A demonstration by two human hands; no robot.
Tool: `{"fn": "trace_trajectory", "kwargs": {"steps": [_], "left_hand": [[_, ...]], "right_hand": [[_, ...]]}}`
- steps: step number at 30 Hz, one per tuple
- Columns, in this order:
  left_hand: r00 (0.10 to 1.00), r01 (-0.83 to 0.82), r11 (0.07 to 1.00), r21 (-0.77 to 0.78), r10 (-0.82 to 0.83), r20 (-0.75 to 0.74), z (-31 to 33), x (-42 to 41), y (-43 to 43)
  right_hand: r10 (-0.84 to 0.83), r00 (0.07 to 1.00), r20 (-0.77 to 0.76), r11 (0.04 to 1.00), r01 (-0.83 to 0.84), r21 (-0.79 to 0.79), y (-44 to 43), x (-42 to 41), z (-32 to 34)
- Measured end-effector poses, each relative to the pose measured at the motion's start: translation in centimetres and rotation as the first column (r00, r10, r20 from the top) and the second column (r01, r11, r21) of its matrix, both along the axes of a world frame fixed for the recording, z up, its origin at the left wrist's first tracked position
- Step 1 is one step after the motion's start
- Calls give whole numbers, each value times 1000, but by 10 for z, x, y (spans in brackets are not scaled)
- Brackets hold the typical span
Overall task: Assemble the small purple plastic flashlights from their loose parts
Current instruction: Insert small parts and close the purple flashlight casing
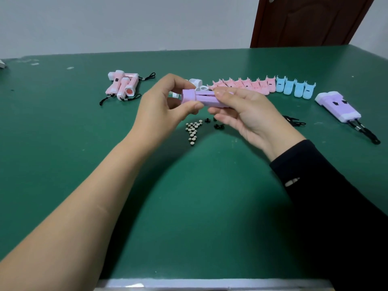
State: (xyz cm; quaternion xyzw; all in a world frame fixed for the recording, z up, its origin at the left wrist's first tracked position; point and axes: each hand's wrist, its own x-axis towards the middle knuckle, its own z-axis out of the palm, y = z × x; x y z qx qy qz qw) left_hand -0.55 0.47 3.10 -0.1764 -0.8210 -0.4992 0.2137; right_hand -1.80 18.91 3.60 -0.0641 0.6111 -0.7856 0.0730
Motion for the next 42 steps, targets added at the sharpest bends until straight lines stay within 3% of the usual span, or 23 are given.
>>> {"fn": "trace_trajectory", "kwargs": {"steps": [6,8,16,24,28,35,42], "left_hand": [[992,-93,917,-389,52,-113,-4,-6,-6],[989,-116,891,-439,63,-133,-6,-7,-5],[975,-203,899,-387,148,-168,-5,-3,0],[995,-21,878,-477,63,72,-13,-3,-2],[977,126,916,-380,-47,209,-9,0,-2],[983,73,946,-315,-15,181,-8,-1,4],[983,45,981,-186,-10,186,-9,2,11]], "right_hand": [[-60,990,-129,982,81,168,-1,0,1],[-67,981,-183,970,107,219,-2,0,1],[-33,987,-158,992,51,113,0,2,5],[41,964,-264,927,62,370,-2,3,0],[63,964,-259,906,54,420,-2,3,-1],[-35,974,-225,946,105,306,-5,4,-1],[-73,958,-279,931,166,326,-6,5,1]]}}
